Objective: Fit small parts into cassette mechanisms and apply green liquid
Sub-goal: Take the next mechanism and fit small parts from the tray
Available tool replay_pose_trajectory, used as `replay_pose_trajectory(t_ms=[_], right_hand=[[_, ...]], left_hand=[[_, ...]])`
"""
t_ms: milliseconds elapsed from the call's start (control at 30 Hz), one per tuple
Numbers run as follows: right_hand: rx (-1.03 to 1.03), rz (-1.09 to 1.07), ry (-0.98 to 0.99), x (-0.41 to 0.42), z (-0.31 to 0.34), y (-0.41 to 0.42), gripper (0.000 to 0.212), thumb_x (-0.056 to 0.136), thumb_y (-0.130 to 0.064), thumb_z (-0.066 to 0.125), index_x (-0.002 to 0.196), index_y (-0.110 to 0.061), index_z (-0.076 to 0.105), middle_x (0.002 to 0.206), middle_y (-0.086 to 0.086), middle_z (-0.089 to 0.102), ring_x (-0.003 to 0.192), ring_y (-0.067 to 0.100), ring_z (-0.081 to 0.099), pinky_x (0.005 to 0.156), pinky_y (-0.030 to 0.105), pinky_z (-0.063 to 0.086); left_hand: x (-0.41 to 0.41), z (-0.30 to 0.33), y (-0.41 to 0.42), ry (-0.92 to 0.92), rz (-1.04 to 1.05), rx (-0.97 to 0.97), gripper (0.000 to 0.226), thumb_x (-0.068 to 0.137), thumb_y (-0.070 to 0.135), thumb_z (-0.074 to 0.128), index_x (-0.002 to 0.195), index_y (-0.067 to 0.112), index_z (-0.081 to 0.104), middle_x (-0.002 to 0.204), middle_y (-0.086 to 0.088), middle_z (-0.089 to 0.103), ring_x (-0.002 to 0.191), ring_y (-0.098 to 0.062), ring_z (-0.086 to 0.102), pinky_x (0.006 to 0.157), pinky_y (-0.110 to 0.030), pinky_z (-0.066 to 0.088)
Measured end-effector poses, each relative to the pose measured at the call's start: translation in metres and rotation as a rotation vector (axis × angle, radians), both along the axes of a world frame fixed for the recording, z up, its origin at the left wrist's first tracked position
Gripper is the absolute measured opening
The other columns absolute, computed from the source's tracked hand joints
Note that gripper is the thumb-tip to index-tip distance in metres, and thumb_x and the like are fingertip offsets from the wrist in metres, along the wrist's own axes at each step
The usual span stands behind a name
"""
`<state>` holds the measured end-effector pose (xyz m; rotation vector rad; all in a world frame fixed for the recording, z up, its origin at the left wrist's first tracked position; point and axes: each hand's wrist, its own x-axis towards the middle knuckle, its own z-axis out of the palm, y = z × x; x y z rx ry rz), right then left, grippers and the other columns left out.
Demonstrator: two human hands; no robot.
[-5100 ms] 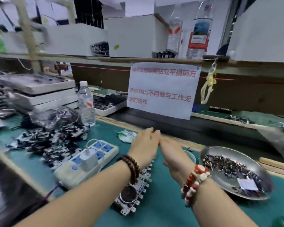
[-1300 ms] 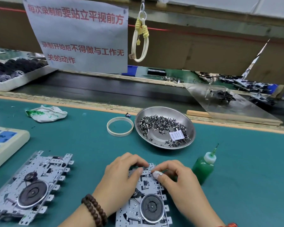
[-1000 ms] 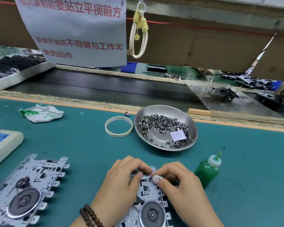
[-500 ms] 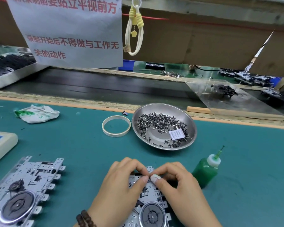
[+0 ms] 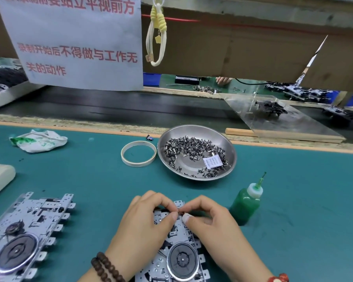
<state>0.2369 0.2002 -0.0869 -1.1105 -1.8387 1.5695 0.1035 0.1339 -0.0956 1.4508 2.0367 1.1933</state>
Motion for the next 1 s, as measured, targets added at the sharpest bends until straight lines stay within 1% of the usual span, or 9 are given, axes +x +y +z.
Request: replay_pose_trajectory(t_ms=[167, 267, 367, 467, 567, 667, 767, 900, 1000], right_hand=[[-0.057, -0.029, 0.019, -0.004, 0.000, 0.001, 0.022, 0.081, 0.002, 0.056, 0.079, -0.018, 0.063, 0.070, 0.005, 0.058, 0.061, 0.016, 0.039, 0.058, 0.027, 0.033], [-0.064, -0.048, 0.025, -0.005, 0.000, 0.001, 0.024, 0.082, 0.004, 0.054, 0.083, -0.019, 0.060, 0.071, -0.004, 0.061, 0.057, 0.014, 0.040, 0.054, 0.022, 0.034], [-0.039, -0.071, 0.033, -0.007, -0.001, -0.002, 0.025, 0.082, 0.004, 0.054, 0.085, -0.020, 0.057, 0.081, -0.004, 0.064, 0.049, 0.007, 0.043, 0.050, 0.015, 0.036], [-0.019, -0.060, 0.024, -0.006, 0.000, -0.003, 0.022, 0.085, 0.000, 0.056, 0.088, -0.022, 0.056, 0.093, 0.003, 0.064, 0.060, 0.009, 0.050, 0.057, 0.018, 0.040], [0.000, 0.020, 0.009, 0.001, 0.005, -0.005, 0.019, 0.087, -0.004, 0.056, 0.094, -0.022, 0.055, 0.099, -0.005, 0.062, 0.073, 0.006, 0.057, 0.067, 0.018, 0.044], [0.038, 0.034, 0.020, 0.017, 0.006, -0.010, 0.024, 0.086, -0.008, 0.056, 0.101, -0.028, 0.057, 0.106, -0.019, 0.062, 0.094, -0.005, 0.061, 0.081, 0.014, 0.047], [0.043, -0.010, 0.043, 0.031, 0.006, -0.014, 0.025, 0.086, -0.009, 0.056, 0.101, -0.029, 0.059, 0.106, -0.024, 0.062, 0.096, -0.011, 0.059, 0.085, 0.014, 0.046], [0.055, -0.006, 0.010, 0.019, 0.003, -0.011, 0.025, 0.086, -0.006, 0.057, 0.097, -0.029, 0.057, 0.107, -0.017, 0.061, 0.098, -0.004, 0.060, 0.083, 0.012, 0.048], [0.050, -0.030, 0.009, 0.003, -0.001, -0.010, 0.023, 0.084, -0.007, 0.062, 0.090, -0.028, 0.056, 0.104, -0.006, 0.063, 0.094, 0.009, 0.063, 0.087, 0.025, 0.050]], left_hand=[[0.005, -0.001, -0.002, 0.030, 0.013, 0.048, 0.020, 0.082, 0.024, 0.066, 0.070, 0.037, 0.056, 0.081, 0.021, 0.056, 0.092, 0.007, 0.041, 0.076, -0.005, 0.030], [0.010, -0.001, -0.004, 0.074, -0.011, 0.099, 0.026, 0.082, 0.021, 0.065, 0.073, 0.044, 0.058, 0.087, 0.028, 0.054, 0.093, 0.005, 0.042, 0.079, -0.005, 0.029], [0.011, -0.002, -0.007, 0.099, -0.033, 0.130, 0.037, 0.084, 0.013, 0.063, 0.077, 0.050, 0.064, 0.084, 0.023, 0.054, 0.090, 0.001, 0.043, 0.078, -0.004, 0.030], [0.013, 0.000, -0.009, 0.132, -0.047, 0.142, 0.041, 0.084, 0.004, 0.060, 0.081, 0.044, 0.067, 0.081, 0.016, 0.053, 0.084, -0.003, 0.048, 0.077, -0.016, 0.037], [0.015, 0.001, -0.010, 0.133, -0.035, 0.119, 0.036, 0.084, 0.007, 0.058, 0.083, 0.041, 0.068, 0.081, 0.011, 0.053, 0.081, -0.007, 0.052, 0.075, -0.033, 0.043], [0.015, 0.001, -0.010, 0.155, -0.025, 0.133, 0.030, 0.084, 0.010, 0.058, 0.085, 0.036, 0.072, 0.081, 0.012, 0.053, 0.080, -0.004, 0.052, 0.074, -0.024, 0.043], [0.014, 0.001, -0.010, 0.151, -0.010, 0.122, 0.025, 0.083, 0.011, 0.057, 0.084, 0.031, 0.073, 0.081, 0.013, 0.053, 0.083, -0.001, 0.051, 0.070, -0.006, 0.036], [0.015, 0.001, -0.010, 0.112, -0.005, 0.109, 0.026, 0.083, 0.009, 0.058, 0.083, 0.030, 0.073, 0.080, 0.011, 0.054, 0.081, -0.002, 0.051, 0.067, -0.004, 0.035], [0.015, 0.001, -0.010, 0.051, 0.004, 0.114, 0.031, 0.082, 0.007, 0.058, 0.080, 0.035, 0.071, 0.081, 0.010, 0.055, 0.081, -0.001, 0.053, 0.068, -0.005, 0.036]])
